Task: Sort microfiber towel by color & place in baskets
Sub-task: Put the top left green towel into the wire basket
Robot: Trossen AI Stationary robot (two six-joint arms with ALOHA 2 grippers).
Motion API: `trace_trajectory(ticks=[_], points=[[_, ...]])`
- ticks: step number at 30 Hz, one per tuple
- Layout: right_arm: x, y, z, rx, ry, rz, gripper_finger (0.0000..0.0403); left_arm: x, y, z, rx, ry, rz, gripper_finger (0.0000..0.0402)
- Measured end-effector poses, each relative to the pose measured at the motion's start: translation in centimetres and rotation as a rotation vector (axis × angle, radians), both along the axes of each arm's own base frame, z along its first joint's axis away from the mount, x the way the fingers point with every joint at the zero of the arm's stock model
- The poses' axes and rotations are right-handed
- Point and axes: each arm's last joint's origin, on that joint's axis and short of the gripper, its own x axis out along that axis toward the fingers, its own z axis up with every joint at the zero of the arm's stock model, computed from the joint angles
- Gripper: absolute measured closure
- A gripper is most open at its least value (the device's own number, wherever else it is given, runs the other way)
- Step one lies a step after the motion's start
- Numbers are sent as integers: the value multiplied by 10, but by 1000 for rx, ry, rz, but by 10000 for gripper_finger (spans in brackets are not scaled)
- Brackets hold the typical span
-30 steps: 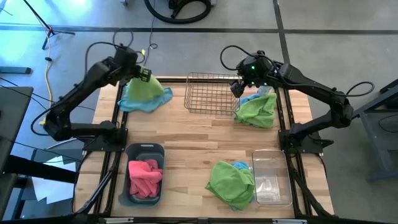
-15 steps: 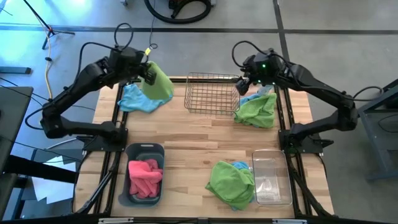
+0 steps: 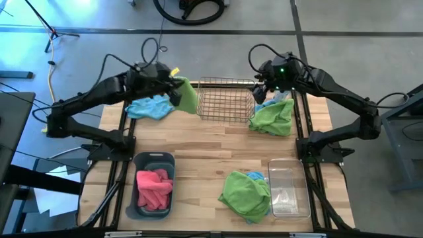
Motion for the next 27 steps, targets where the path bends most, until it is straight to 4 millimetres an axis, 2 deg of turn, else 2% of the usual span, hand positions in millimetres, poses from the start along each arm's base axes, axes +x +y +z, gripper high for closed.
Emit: trace_trajectory(ticks=[5, 10, 21, 27], points=[[-2, 3, -4, 21, 51, 61, 109, 30, -9, -4, 26, -55, -67, 401], [-5, 4, -6, 17, 95, 82, 109, 59, -5, -9, 46, -132, -84, 401], [-40, 21, 19, -84, 5, 49, 109, 107, 10, -25, 147, -234, -122, 401], [-50, 26, 25, -83, -31, 36, 109, 126, 24, -30, 175, -351, -152, 401]])
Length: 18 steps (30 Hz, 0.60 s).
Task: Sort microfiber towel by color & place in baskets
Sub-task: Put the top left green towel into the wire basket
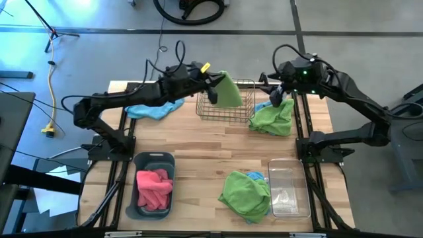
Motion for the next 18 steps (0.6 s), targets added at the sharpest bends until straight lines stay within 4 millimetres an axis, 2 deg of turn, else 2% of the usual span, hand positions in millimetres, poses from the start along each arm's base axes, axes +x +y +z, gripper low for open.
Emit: trace_trajectory(ticks=[7, 14, 18], points=[[0, 0, -1, 20, 6, -10, 109, 16, 20, -16, 62, -7, 33, 401], [0, 0, -1, 30, 0, -20, 109, 33, 41, -49, 45, 71, 67, 401], [0, 0, -1, 30, 0, -20, 109, 43, 46, -70, 23, 116, 65, 401]])
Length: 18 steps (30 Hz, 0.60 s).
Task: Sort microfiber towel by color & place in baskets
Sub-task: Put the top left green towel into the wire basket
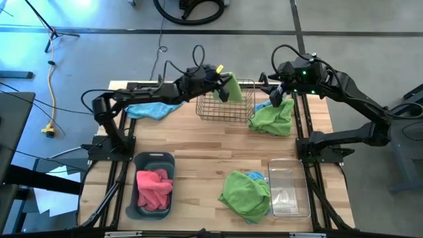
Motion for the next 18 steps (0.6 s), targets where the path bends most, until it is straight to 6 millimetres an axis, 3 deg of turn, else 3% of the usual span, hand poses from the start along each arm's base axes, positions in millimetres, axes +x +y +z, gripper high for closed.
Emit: trace_trajectory(ticks=[11, 18], points=[[0, 0, -1, 6, 4, -1, 109, 23, 8, -59, -110, 119, 10, 401], [-1, 1, -2, 30, 8, -12, 109, 25, 9, -86, -195, 229, 26, 401]])
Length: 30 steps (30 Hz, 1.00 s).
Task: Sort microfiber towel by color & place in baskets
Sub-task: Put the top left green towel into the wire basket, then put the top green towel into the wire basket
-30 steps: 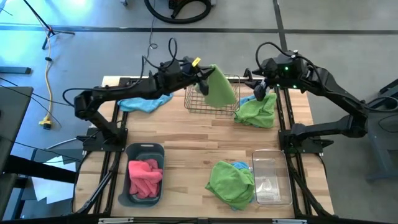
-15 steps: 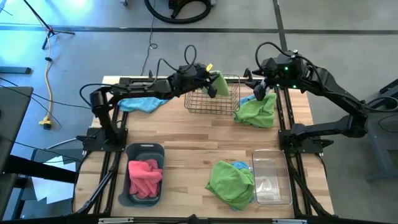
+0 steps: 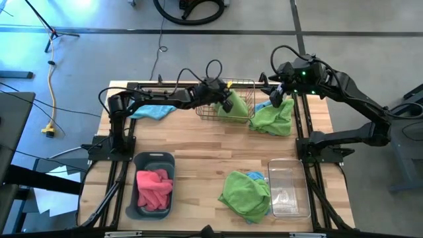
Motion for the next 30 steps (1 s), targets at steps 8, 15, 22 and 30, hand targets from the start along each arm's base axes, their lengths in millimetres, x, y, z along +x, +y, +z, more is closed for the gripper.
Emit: trace_trajectory(ticks=[8, 15, 22, 30], points=[[0, 0, 0, -1, -1, 0, 109, -11, 9, -10, -149, 55, 94, 388], [0, 0, 0, 2, -2, -3, 109, -17, 11, -17, -214, 124, 79, 316], [0, 0, 0, 11, -8, -10, 109, -17, 14, -2, -248, 169, 53, 217], [0, 0, 0, 18, -10, -17, 109, -19, 21, 25, -222, 287, 2, 157]])
